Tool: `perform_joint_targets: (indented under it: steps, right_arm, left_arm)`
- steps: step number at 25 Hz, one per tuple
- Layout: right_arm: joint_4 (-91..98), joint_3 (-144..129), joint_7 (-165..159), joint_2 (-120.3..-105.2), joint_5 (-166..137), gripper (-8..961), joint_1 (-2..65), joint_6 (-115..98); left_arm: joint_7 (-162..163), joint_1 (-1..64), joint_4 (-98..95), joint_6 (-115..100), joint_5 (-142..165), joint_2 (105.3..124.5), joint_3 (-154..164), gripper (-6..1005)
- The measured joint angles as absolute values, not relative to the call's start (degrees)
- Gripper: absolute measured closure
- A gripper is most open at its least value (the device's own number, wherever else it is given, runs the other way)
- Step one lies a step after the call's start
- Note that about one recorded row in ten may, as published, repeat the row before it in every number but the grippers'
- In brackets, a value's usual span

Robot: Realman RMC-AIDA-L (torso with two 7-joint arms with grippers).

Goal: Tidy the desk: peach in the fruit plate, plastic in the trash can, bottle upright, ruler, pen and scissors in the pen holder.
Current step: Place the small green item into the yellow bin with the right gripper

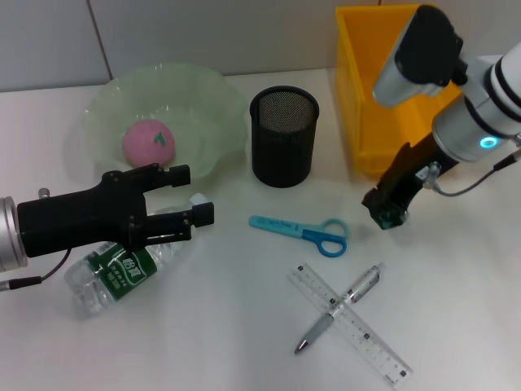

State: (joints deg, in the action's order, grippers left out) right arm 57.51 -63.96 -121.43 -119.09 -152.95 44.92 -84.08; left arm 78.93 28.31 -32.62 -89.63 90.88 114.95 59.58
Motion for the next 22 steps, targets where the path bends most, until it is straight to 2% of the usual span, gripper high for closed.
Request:
perform_joint_targets:
  steps: [12, 22]
  right_arm:
    - [72.5, -47.7, -123.0, -118.85, -138.9, 943, 39.9, -83.0]
    - [62.3, -45.3, -123.1, -118.07, -138.3, 937, 40.5, -63.1]
  left_arm:
    - [79.0, 28.1, -32.6, -89.9, 90.9, 114.99, 59.6, 164]
    - [79.3, 27.9, -32.6, -90.1, 90.8, 115.21, 59.6, 164]
